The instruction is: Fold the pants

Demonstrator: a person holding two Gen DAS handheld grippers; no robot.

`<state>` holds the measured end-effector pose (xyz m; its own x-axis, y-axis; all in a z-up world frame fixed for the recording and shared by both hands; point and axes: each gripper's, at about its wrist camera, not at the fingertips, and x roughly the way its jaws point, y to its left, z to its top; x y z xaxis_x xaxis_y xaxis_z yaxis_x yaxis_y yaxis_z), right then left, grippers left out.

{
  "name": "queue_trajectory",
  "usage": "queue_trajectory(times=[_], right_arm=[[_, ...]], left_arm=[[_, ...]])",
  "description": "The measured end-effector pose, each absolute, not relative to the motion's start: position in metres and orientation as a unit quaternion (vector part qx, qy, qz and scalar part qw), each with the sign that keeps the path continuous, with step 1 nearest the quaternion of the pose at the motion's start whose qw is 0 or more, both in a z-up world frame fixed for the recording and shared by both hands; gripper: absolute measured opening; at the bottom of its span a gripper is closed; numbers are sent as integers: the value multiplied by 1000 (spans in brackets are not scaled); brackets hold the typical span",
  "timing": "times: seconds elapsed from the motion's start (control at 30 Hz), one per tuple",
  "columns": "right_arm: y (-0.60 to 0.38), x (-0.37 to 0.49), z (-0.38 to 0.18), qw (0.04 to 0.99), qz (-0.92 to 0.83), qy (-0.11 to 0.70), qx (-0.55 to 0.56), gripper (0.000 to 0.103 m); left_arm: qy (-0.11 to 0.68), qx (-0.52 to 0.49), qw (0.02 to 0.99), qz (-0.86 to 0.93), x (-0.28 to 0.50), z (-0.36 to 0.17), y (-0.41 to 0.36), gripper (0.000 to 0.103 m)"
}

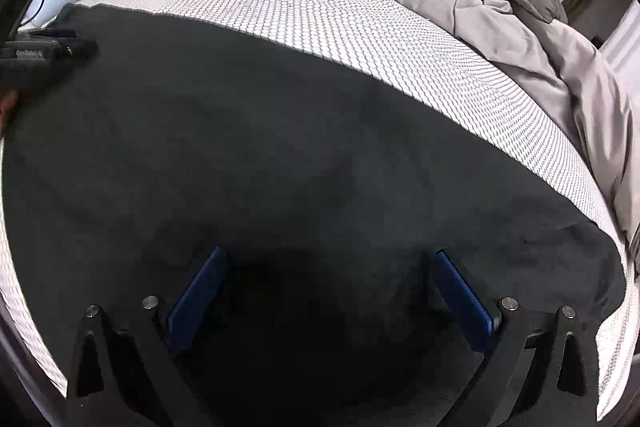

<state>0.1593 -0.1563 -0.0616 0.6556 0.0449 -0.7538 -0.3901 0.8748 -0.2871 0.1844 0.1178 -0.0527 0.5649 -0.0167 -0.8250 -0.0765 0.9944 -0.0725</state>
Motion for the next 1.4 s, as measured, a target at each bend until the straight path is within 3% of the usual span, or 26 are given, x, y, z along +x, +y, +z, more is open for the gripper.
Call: queue_trajectory(times=[0.13,0.27,0.43,0.53,0.8,1.17,1.3,1.4], right_arm=[[-204,167,-51,896,48,407,-172,103],[-220,153,-38,909,62,394,-121,103],[-183,141,-52,896,108,388,-189,103],[-188,146,-56,893,106,390,-200,103],[-301,153,-53,902,-98,386,-167,103],[-397,106,-27,928,-41,351,118,103],[-404,69,-46,905,0,363,220,103],[-392,91,-59,894,-1,393,217,103]], left_arm=[[456,-30,890,2,176,-41,89,102],[440,-15,890,-121,166,-27,12,102],[475,22,860,-184,168,-45,-58,102],[472,70,861,-176,158,-56,-65,103],[467,44,875,-116,150,-55,-31,103],[434,-65,870,-225,140,-28,-57,102],[462,-26,861,-210,142,-47,-74,102],[463,-2,864,-200,138,-52,-82,102]])
